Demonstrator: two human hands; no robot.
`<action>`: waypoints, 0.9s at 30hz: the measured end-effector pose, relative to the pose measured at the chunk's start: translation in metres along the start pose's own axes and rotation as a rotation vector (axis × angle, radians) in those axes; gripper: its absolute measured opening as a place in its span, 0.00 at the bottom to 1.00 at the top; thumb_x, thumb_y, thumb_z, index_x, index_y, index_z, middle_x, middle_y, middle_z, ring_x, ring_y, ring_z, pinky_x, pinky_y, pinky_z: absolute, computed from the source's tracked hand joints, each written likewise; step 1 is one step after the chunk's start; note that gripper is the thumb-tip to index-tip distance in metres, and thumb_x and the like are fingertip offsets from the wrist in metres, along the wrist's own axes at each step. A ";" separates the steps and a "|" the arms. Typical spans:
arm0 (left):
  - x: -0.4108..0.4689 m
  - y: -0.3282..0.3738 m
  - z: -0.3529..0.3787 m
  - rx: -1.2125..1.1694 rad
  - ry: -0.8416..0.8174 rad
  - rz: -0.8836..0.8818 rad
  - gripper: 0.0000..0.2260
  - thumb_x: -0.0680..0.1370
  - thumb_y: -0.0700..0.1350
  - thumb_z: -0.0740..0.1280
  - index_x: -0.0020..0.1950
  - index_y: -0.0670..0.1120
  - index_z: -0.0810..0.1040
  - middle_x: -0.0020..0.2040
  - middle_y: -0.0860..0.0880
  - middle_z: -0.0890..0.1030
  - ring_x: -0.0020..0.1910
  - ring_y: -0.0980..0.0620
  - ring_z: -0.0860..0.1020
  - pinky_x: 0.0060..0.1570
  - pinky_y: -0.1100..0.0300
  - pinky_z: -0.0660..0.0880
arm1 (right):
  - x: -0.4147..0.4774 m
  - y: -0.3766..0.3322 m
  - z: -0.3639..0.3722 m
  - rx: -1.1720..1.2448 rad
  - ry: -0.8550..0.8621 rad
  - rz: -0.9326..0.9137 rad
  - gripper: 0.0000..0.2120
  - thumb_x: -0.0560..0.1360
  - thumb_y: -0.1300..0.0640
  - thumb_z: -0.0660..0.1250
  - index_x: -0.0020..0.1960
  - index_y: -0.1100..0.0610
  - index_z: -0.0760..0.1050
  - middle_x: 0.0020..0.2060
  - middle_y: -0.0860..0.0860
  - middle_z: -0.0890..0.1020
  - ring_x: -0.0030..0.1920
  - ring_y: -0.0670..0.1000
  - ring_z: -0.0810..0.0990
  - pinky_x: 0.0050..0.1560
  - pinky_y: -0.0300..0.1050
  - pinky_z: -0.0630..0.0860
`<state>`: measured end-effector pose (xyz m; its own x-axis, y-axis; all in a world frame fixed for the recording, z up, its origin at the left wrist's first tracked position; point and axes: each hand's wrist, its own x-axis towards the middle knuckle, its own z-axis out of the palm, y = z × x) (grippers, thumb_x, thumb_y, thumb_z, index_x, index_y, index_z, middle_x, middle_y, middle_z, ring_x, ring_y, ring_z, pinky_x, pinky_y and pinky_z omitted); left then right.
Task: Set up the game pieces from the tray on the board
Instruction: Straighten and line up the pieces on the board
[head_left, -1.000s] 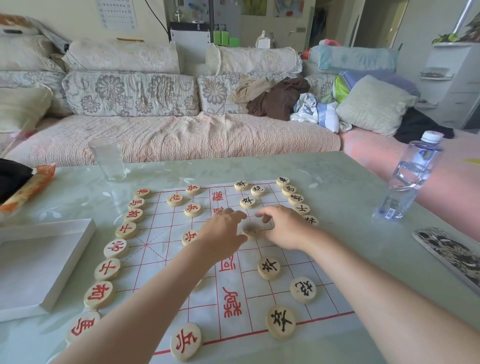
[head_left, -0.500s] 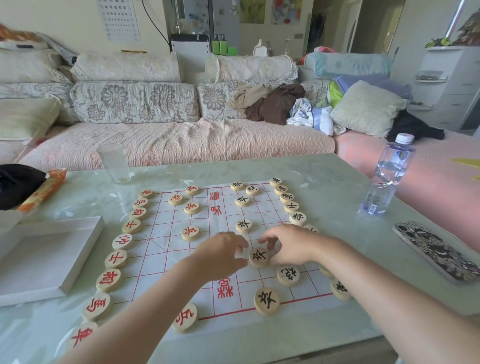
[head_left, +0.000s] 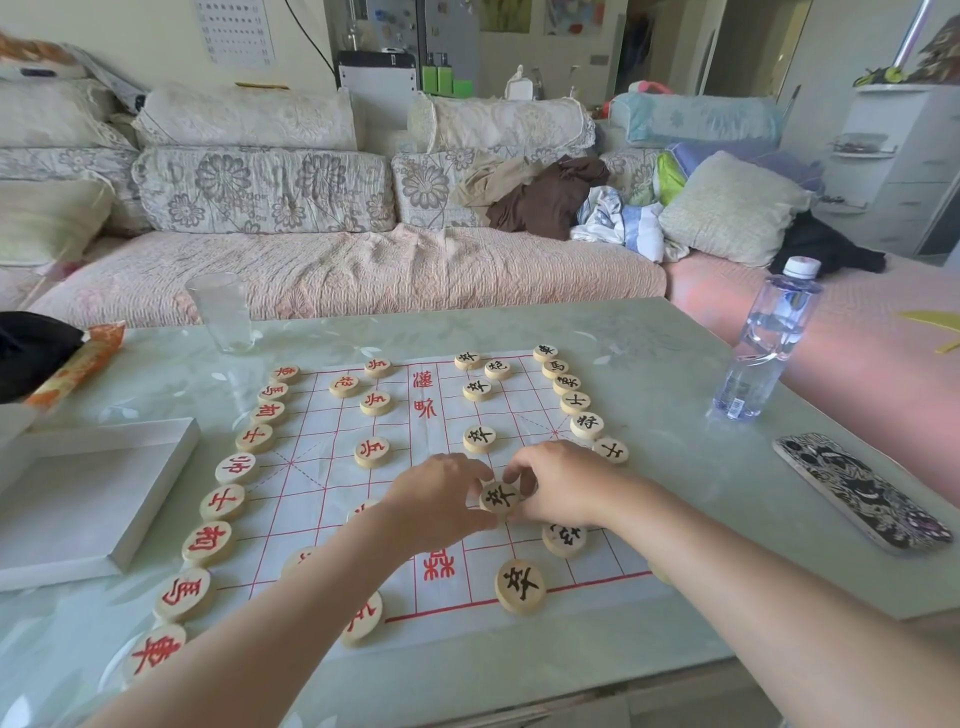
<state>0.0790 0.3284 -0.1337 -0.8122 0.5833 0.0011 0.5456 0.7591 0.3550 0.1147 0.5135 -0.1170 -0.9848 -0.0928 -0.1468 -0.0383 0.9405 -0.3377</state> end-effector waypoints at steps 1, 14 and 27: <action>0.000 0.001 0.000 0.005 0.000 0.004 0.23 0.71 0.59 0.71 0.64 0.55 0.74 0.56 0.56 0.78 0.55 0.53 0.75 0.52 0.54 0.76 | 0.001 0.000 0.001 -0.001 0.006 -0.002 0.21 0.68 0.40 0.74 0.58 0.43 0.77 0.49 0.41 0.80 0.51 0.47 0.78 0.51 0.44 0.77; -0.004 0.002 -0.002 0.034 -0.034 0.021 0.26 0.72 0.56 0.71 0.69 0.53 0.71 0.60 0.54 0.77 0.60 0.51 0.74 0.56 0.53 0.74 | 0.001 -0.002 0.000 -0.002 -0.026 -0.021 0.22 0.69 0.41 0.73 0.61 0.43 0.76 0.50 0.41 0.80 0.52 0.47 0.78 0.53 0.45 0.76; -0.050 0.031 -0.008 -0.070 -0.196 0.040 0.16 0.71 0.61 0.68 0.58 0.60 0.75 0.48 0.63 0.77 0.47 0.58 0.77 0.47 0.62 0.73 | -0.053 0.030 -0.022 0.018 -0.189 -0.048 0.26 0.70 0.62 0.64 0.63 0.39 0.76 0.57 0.37 0.76 0.46 0.37 0.76 0.48 0.34 0.74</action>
<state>0.1349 0.3207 -0.1152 -0.7310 0.6627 -0.1626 0.5554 0.7163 0.4225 0.1622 0.5540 -0.0988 -0.9325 -0.1987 -0.3015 -0.0797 0.9277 -0.3647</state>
